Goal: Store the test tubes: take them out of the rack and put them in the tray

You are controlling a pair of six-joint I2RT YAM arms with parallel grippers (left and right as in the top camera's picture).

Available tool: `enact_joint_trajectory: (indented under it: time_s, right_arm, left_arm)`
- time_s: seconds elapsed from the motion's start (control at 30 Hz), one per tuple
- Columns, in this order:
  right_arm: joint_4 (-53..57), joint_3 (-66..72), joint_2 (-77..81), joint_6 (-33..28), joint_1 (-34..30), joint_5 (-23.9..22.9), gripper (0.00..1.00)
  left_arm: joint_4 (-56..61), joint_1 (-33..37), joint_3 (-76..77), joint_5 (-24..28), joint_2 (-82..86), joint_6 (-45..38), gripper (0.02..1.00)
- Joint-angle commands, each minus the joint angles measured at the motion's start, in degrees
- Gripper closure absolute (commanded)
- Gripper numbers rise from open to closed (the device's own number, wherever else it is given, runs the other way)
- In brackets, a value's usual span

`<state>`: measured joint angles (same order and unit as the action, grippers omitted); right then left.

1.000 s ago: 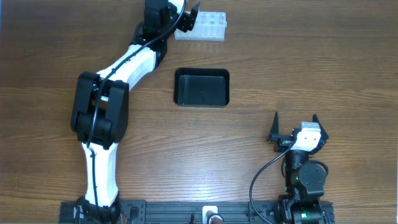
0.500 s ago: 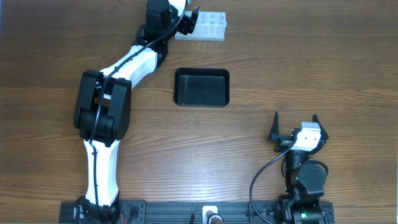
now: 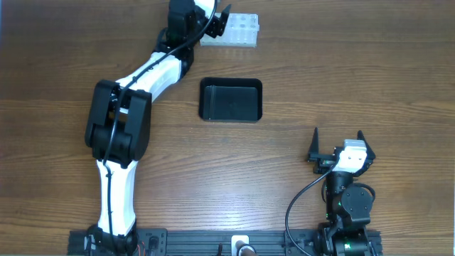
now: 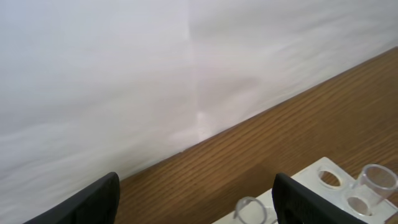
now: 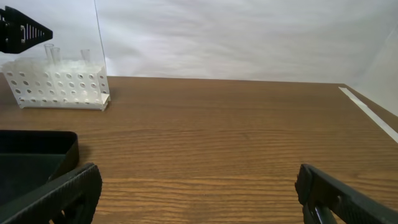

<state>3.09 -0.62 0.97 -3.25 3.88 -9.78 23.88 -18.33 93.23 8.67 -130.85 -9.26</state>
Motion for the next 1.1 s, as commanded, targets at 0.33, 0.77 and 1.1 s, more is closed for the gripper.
enact_joint_trajectory:
  time_s: [0.33,0.77,1.1]
  right_arm:
    - [0.15,0.33,-0.04,-0.22,-0.26,0.28,0.007]
    - [0.15,0.33,-0.04,-0.24,-0.26,0.28,0.009]
    - [0.17,0.33,-0.04,-0.24,-0.26,0.28,0.007]
  left_arm:
    - [1.53,-0.20,1.42,0.92,-2.89,-0.83,0.244]
    - [2.32,-0.28,1.44,0.94,-3.43,-0.85,0.382]
    - [2.23,-1.14,1.44,0.92,-3.52,-0.85,0.485]
